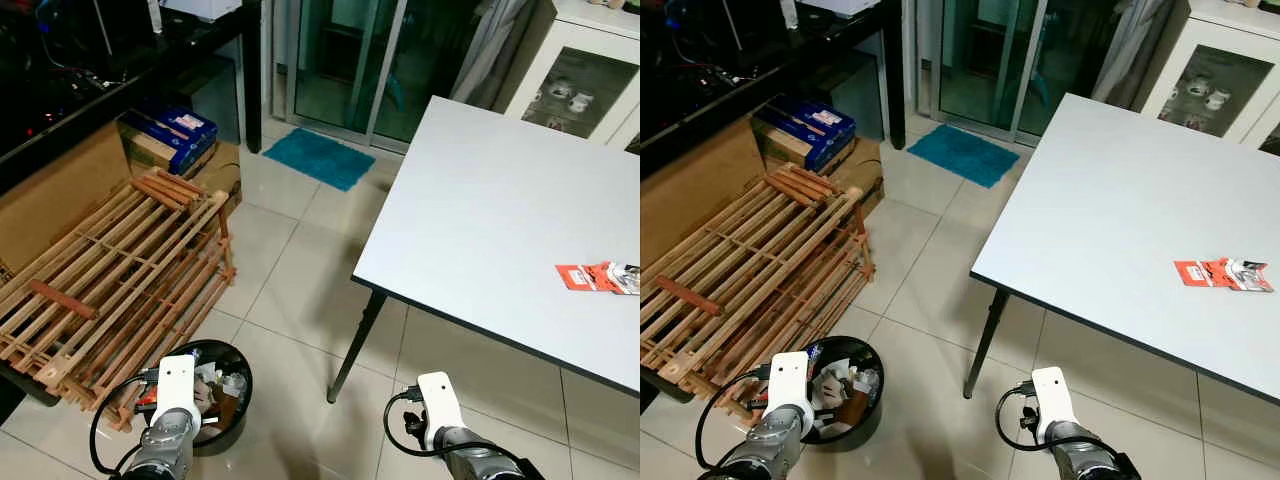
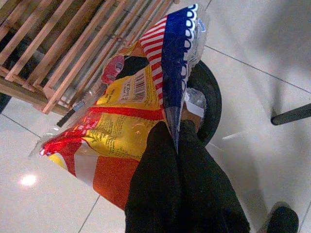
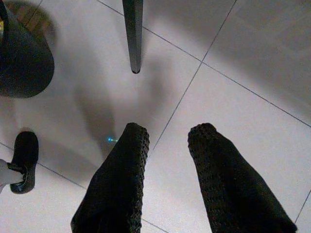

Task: Picking trash to rubbish bin

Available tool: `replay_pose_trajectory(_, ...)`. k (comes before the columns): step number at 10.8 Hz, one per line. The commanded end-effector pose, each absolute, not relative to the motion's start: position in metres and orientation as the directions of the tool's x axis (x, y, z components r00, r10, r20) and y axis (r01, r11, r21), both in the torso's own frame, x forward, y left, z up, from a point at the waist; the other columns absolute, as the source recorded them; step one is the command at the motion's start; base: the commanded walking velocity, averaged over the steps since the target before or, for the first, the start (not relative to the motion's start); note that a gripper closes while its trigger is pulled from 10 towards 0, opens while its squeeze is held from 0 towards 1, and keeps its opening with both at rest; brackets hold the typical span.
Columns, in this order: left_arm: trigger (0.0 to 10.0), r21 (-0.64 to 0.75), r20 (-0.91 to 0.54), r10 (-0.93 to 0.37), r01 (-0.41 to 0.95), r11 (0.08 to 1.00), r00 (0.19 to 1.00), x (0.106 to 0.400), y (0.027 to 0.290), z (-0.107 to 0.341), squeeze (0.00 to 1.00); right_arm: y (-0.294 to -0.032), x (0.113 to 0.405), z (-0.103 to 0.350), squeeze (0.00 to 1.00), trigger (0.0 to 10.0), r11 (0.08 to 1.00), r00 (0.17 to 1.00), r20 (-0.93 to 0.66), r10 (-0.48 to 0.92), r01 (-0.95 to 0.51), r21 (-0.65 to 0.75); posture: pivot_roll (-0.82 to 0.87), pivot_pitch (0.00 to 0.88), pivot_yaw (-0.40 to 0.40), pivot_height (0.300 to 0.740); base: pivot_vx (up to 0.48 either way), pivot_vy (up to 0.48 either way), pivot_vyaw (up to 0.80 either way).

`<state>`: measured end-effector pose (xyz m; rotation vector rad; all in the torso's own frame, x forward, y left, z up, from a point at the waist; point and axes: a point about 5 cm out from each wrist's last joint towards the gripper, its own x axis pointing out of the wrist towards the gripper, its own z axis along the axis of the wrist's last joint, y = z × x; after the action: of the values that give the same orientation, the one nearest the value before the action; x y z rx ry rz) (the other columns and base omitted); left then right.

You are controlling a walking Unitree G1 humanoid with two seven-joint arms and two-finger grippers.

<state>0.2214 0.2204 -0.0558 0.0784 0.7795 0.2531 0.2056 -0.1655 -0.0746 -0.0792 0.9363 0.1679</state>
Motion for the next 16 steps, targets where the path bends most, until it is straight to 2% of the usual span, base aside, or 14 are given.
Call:
replay_pose_trajectory(1,10.0,0.168,-0.686,0.254,-0.192,0.967,0.682,0.224,0.217,-0.055,0.00,-0.168,0.205,-0.075,0.00,10.0,0.986,0.574,-0.812,0.100,-0.168,0.002,0.06,0.071,-0.109,0.740,0.375,0.000,0.00)
replay_pose_trajectory(3,10.0,0.161,-0.677,0.246,-0.187,0.969,0.694,0.226,0.216,-0.054,0.00,-0.168,0.204,-0.075,0.00,10.0,0.986,0.574,-0.813,0.099,-0.169,0.001,0.06,0.071,-0.109,0.740,0.347,0.000,0.00)
replay_pose_trajectory(10,10.0,0.198,-0.579,0.261,-0.177,0.964,0.772,0.268,0.229,-0.020,0.00,-0.171,0.202,-0.076,0.00,10.0,0.986,0.570,-0.816,0.097,-0.169,0.000,0.04,0.080,-0.117,0.740,0.000,0.000,0.00)
replay_pose_trajectory(16,10.0,0.227,-0.531,0.273,-0.176,0.958,0.802,0.290,0.239,0.002,0.00,-0.175,0.197,-0.078,0.00,10.0,0.986,0.564,-0.821,0.092,-0.166,-0.004,0.02,0.102,-0.125,0.740,0.000,0.000,0.00)
